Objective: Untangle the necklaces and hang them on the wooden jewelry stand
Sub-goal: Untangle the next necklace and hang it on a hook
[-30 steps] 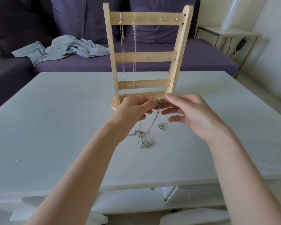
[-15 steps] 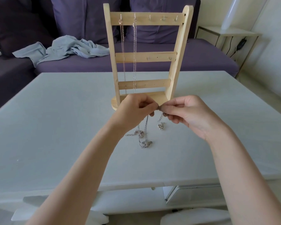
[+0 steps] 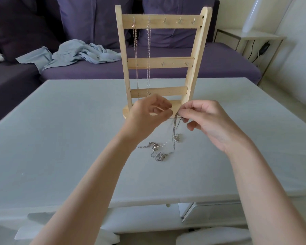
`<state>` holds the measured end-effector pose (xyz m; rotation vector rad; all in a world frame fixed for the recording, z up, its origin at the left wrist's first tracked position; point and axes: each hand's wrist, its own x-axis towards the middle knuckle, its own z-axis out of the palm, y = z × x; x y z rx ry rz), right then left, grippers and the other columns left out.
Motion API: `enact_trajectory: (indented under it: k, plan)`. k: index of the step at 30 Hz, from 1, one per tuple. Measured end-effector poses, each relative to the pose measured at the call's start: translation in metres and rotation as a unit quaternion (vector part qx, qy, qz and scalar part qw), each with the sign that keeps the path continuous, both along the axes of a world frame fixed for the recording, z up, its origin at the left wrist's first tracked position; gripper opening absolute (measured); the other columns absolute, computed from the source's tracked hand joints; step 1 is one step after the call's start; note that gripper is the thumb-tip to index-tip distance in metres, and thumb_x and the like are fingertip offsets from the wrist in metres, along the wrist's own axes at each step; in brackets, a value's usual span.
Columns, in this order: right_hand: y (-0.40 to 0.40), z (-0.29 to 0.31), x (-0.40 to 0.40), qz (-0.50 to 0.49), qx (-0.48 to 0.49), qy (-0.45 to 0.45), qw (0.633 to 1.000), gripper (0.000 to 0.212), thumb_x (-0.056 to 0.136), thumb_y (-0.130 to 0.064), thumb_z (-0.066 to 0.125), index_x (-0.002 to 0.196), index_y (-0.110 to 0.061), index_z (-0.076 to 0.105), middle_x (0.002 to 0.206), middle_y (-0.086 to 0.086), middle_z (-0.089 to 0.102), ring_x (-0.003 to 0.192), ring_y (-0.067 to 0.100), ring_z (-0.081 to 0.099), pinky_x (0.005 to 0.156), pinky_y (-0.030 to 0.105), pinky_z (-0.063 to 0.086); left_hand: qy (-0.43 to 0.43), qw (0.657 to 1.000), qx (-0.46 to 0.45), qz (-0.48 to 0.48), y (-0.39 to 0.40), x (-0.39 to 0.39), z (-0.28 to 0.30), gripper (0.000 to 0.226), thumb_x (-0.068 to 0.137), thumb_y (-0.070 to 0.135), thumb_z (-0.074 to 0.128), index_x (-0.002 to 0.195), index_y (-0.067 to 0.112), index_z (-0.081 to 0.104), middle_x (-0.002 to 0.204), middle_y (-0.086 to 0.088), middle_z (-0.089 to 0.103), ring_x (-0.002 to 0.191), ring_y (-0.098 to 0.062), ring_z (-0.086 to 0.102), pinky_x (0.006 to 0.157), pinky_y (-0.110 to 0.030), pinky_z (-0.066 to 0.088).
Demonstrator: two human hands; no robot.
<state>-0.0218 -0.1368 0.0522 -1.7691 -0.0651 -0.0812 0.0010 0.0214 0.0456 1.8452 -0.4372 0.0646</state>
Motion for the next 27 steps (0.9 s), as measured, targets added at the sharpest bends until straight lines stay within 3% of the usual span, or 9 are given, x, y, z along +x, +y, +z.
enact_trajectory:
  k: [9,15,18,23,27]
  plan:
    - [0.003,-0.003,0.002,0.018,0.010,0.009,1.000,0.015,0.088,-0.003,0.059,0.076,-0.007,0.066,0.067,0.002,0.056,0.062,0.010,0.050,0.052,0.019,0.041,-0.034,0.999,0.011,-0.029,-0.002,0.001,0.000,0.019,0.080,0.005,0.071,0.078,0.021,0.060,0.071,0.010,0.062,0.064,0.003,0.058,0.065,-0.009,0.045]
    - [0.004,-0.003,0.002,0.027,-0.026,0.015,0.999,0.012,0.090,-0.007,0.058,0.078,-0.008,0.063,0.074,0.007,0.056,0.065,0.012,0.051,0.055,0.020,0.041,-0.069,0.997,0.041,-0.010,0.000,0.004,-0.003,0.028,0.078,0.003,0.070,0.076,0.025,0.054,0.069,0.012,0.061,0.063,-0.003,0.057,0.068,-0.021,0.050]
    - [0.001,-0.002,0.003,0.041,-0.065,0.007,0.997,0.016,0.091,-0.008,0.057,0.077,-0.012,0.063,0.080,0.010,0.057,0.071,0.017,0.051,0.061,0.023,0.043,-0.012,0.999,0.016,-0.034,0.001,0.002,0.000,0.024,0.081,-0.001,0.066,0.077,0.017,0.050,0.070,0.005,0.061,0.059,-0.004,0.053,0.061,-0.016,0.045]
    - [-0.001,0.000,0.002,0.060,-0.074,-0.002,0.995,0.016,0.090,-0.008,0.059,0.074,-0.014,0.061,0.078,0.009,0.056,0.071,0.014,0.051,0.060,0.021,0.042,0.165,0.979,-0.079,-0.090,0.002,-0.001,0.002,0.020,0.086,-0.003,0.059,0.080,0.014,0.049,0.072,-0.003,0.054,0.060,-0.010,0.046,0.063,-0.021,0.047]
    - [0.006,-0.002,0.002,0.049,-0.184,0.021,0.981,0.013,0.089,-0.013,0.058,0.076,-0.013,0.060,0.068,0.000,0.055,0.061,0.013,0.049,0.059,0.020,0.041,0.058,0.992,0.108,-0.018,-0.007,0.001,-0.008,0.018,0.075,0.007,0.066,0.074,0.020,0.053,0.067,0.004,0.059,0.055,-0.009,0.049,0.059,-0.023,0.042]
